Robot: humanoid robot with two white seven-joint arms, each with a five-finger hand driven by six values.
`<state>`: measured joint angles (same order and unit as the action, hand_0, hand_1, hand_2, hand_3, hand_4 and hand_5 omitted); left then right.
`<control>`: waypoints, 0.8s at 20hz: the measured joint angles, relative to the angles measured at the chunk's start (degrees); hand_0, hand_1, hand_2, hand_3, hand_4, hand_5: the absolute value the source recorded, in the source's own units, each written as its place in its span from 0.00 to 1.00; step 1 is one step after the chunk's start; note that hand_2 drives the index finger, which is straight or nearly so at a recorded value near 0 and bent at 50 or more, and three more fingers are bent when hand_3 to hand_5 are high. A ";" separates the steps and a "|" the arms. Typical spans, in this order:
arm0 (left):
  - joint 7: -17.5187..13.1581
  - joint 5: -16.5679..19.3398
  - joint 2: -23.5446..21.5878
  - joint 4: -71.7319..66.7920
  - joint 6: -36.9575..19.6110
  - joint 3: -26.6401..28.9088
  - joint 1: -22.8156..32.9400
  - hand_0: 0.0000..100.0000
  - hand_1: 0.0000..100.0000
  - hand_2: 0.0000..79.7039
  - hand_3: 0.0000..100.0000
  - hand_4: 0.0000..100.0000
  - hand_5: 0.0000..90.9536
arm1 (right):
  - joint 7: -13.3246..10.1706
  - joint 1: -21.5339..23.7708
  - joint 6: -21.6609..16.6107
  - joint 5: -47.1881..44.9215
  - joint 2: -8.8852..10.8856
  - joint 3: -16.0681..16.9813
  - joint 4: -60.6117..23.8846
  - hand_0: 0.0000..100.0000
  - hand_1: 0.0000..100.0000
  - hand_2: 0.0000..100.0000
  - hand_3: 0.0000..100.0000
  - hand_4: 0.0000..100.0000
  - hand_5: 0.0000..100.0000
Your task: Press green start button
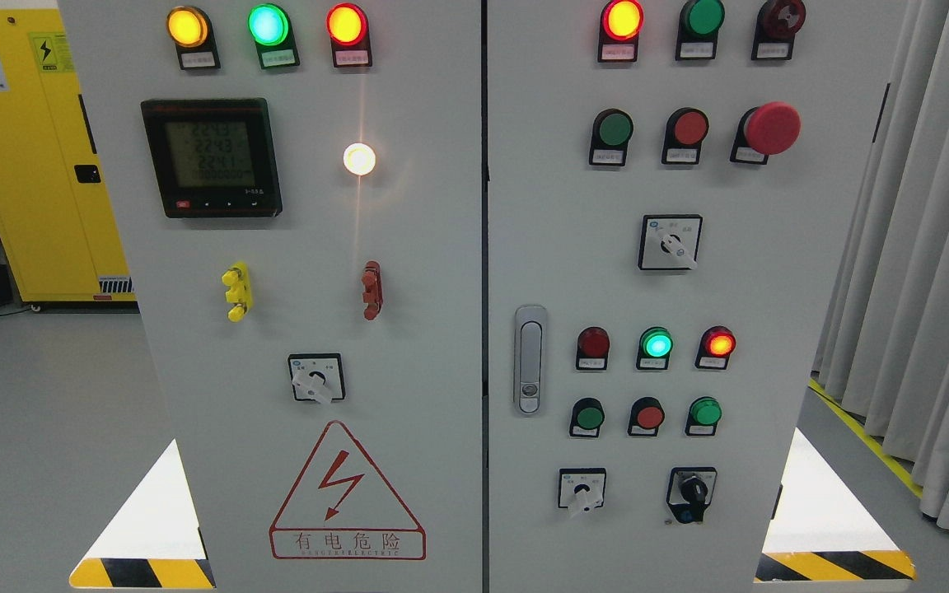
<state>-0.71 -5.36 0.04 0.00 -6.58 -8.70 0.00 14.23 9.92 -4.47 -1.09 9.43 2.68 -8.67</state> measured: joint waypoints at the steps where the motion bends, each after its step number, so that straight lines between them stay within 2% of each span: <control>1: 0.00 0.00 0.00 0.00 0.00 0.00 0.00 0.12 0.56 0.00 0.00 0.00 0.00 | 0.19 -0.05 0.00 0.15 0.01 -0.01 0.02 0.15 0.25 0.00 0.00 0.00 0.00; 10: 0.00 0.00 -0.02 0.00 -0.01 0.00 0.00 0.12 0.56 0.00 0.00 0.00 0.00 | 0.93 -1.00 -0.76 0.90 0.04 -0.06 0.05 0.15 0.25 0.00 0.00 0.00 0.00; 12: 0.00 0.00 -0.02 0.00 -0.01 0.00 0.00 0.12 0.56 0.00 0.00 0.00 0.00 | 1.07 -1.40 -4.77 0.95 0.02 -0.24 -0.20 0.14 0.34 0.00 0.00 0.00 0.00; 16: 0.00 0.00 -0.02 0.00 -0.03 0.00 0.00 0.12 0.56 0.00 0.00 0.00 0.00 | 0.45 -1.70 -13.75 2.04 -0.10 -0.98 -1.86 0.14 0.36 0.00 0.00 0.00 0.00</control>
<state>-0.71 -5.36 0.01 0.00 -6.61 -8.70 0.00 14.68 8.22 -18.22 0.94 9.33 1.71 -10.52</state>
